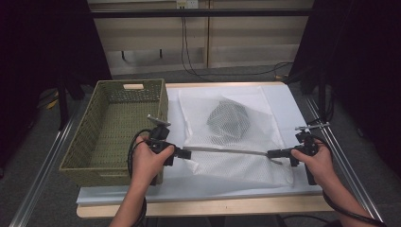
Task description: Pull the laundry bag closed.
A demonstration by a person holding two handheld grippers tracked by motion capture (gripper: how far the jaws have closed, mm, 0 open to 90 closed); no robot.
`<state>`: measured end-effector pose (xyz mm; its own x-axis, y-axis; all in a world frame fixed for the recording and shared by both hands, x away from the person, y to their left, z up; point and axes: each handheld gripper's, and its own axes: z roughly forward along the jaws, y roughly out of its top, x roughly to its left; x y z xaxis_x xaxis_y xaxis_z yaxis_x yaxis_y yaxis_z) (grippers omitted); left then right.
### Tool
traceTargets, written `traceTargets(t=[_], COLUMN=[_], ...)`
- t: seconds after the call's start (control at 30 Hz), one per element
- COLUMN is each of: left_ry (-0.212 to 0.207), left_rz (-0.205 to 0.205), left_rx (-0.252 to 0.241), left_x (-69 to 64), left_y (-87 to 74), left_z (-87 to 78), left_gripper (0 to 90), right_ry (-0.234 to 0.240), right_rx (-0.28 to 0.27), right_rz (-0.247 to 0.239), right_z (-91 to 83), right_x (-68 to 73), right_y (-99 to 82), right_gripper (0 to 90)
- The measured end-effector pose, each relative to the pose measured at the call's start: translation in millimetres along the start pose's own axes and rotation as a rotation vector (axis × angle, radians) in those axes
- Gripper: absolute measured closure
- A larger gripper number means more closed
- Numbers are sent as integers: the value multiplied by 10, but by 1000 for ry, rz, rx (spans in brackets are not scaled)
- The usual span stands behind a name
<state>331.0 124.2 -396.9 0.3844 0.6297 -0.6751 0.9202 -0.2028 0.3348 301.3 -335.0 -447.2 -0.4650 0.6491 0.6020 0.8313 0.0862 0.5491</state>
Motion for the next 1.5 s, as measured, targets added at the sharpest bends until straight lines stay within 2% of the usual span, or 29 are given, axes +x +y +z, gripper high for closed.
traceTargets(t=[0.27,0.4,0.6,0.63,0.97,1.03,1.2,1.4,1.5], left_ry=[-7,-4,6,3,2,-4,8,2,8], left_rz=[3,-10,9,-4,5,-6,5,-11,-3], left_rx=[2,1,1,0,4,4,5,2,4], left_x=[9,13,10,5,11,7,16,12,10], left_y=[2,2,6,4,6,2,3,2,2], left_z=[-12,-7,-25,-22,-23,-14,-24,-17,-17], left_gripper=[880,880,880,881,880,880,880,880,880], right_ry=[-6,-18,-16,-23,-14,-12,-25,-26,-34], right_rx=[-2,14,20,23,3,6,10,7,3], right_rz=[8,5,-2,3,16,17,16,21,29], right_z=[-22,-13,-21,-33,-91,-93,-112,-158,-184], right_x=[-9,-20,-17,-15,-50,-52,-58,-93,-107], right_y=[-1,0,15,9,-18,-20,-26,-51,-59], right_gripper=[878,878,878,878,878,878,878,878,878])
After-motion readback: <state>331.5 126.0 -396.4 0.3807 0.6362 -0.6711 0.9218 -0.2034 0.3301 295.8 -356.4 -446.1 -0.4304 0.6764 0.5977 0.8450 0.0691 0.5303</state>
